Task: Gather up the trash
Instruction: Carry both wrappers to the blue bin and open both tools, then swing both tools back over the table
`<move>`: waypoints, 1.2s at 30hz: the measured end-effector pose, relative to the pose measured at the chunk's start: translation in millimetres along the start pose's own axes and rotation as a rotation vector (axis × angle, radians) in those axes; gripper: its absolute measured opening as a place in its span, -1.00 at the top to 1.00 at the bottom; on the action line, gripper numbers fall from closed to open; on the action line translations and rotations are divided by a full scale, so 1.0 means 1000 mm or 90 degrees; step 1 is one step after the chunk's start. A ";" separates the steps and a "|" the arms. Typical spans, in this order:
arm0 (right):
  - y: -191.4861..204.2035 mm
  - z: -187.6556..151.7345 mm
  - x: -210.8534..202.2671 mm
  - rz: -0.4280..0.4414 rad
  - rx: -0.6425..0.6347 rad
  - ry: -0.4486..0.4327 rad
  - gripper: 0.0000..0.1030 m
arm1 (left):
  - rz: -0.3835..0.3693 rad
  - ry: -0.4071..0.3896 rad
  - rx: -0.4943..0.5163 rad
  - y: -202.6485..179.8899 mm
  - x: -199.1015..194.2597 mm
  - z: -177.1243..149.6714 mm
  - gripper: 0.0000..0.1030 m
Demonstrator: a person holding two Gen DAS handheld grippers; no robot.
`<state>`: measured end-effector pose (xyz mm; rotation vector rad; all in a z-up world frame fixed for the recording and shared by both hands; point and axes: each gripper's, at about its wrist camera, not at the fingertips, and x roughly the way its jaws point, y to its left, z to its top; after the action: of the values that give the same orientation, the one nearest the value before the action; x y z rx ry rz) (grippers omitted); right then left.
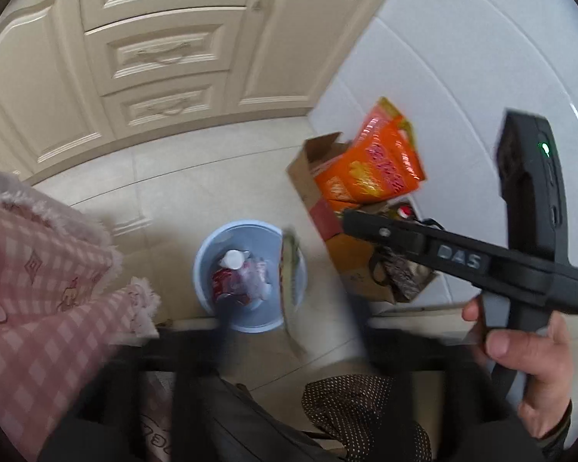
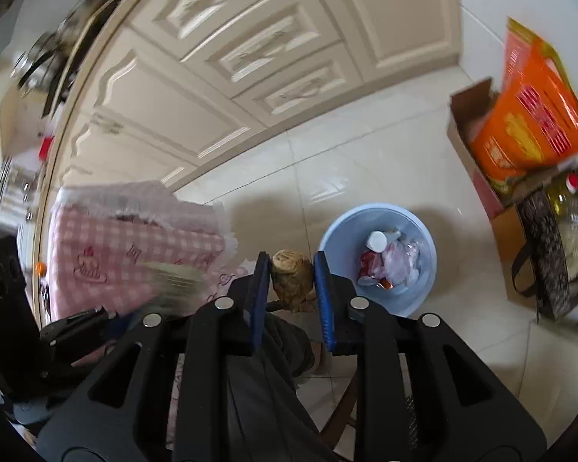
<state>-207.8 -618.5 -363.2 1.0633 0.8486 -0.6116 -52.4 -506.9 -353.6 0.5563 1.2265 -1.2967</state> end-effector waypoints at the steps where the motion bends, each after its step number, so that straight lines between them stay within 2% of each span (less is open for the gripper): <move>1: -0.003 0.001 -0.004 -0.014 0.006 -0.017 -0.67 | 0.012 -0.021 -0.011 0.003 -0.005 0.000 -0.74; 2: -0.004 0.001 -0.005 -0.019 0.007 -0.025 -0.73 | 0.019 -0.036 -0.014 0.005 -0.010 0.001 -0.74; 5: -0.009 0.004 -0.008 -0.021 0.018 -0.026 -0.76 | 0.058 -0.044 -0.013 0.010 -0.019 0.002 -0.75; 7: -0.009 0.005 -0.009 -0.036 0.021 -0.030 -0.86 | 0.067 -0.062 -0.015 0.015 -0.029 0.001 -0.75; 11: -0.002 0.005 -0.009 -0.047 0.013 -0.032 -0.87 | 0.078 -0.093 -0.027 0.022 -0.048 0.000 -0.75; 22: 0.040 0.006 -0.026 -0.028 -0.038 -0.056 -0.87 | 0.108 -0.169 -0.033 0.026 -0.106 -0.004 -0.75; 29: 0.090 0.008 -0.043 -0.004 -0.090 -0.079 -0.87 | 0.128 -0.223 -0.046 0.036 -0.150 -0.018 -0.75; 36: 0.175 0.003 -0.056 0.062 -0.182 -0.095 -0.87 | 0.172 -0.298 -0.083 0.059 -0.208 -0.041 -0.75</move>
<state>-100.5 -553.2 -229.0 0.7842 0.7240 -0.4650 24.5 -369.9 -198.9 0.2877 0.8088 -1.0332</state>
